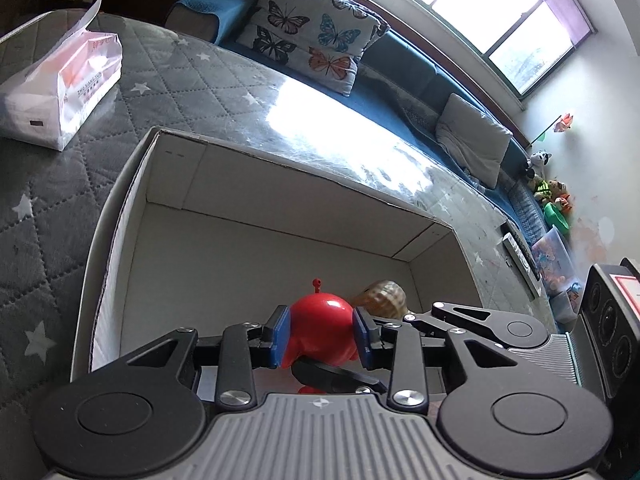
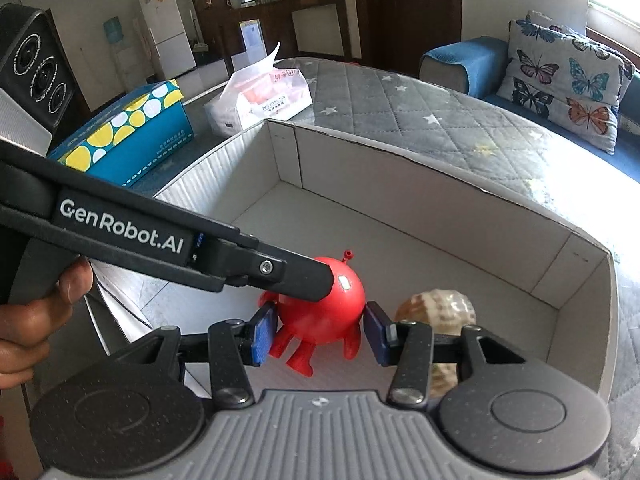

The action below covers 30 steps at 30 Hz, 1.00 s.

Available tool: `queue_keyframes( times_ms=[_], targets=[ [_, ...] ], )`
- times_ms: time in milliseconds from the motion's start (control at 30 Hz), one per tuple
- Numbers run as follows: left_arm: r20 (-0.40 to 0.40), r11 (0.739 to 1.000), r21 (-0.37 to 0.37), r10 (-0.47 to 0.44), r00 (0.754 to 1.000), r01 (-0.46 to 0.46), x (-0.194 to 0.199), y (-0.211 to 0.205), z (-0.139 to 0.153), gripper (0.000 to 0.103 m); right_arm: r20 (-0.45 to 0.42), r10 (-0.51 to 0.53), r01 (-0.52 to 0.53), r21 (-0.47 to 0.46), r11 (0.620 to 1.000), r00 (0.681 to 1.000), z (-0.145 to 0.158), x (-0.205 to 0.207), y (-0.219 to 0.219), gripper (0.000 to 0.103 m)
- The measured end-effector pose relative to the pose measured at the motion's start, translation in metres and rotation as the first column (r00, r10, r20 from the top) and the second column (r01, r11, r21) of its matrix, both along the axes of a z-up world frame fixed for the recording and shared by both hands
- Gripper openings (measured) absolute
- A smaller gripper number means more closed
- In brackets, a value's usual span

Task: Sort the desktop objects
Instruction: 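Open the left gripper to release the red toy beside the peanut, then move the left gripper to the white rabbit plush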

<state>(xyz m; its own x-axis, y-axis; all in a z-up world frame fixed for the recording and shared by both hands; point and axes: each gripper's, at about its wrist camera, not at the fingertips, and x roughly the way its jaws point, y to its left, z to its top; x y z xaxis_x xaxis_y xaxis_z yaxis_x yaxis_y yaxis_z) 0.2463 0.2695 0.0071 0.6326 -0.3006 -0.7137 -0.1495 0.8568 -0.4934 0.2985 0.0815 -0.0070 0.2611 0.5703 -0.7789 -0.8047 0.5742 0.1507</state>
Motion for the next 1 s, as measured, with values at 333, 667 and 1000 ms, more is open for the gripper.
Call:
queue_keyframes(
  times_ms=[333,667,1000],
  targets=[
    [0.026,1.000,0.026,0.013,1.000,-0.014,-0.010,-0.005,0.010,0.036,0.048,0.000,-0.001,0.017,1.000,0.999,0.010,-0.012,-0.007,0.055],
    [0.102,0.998,0.066,-0.015,0.995,0.008,-0.039,-0.032,0.040,0.036,0.127,-0.014,0.005,0.072,0.997,0.992,0.040,-0.046,-0.045,0.060],
    [0.150,0.993,0.083,-0.095,0.984,0.083,-0.081,-0.082,0.051,0.036,0.195,-0.073,0.053,0.106,0.993,0.978,0.054,-0.093,-0.108,0.069]
  ],
)
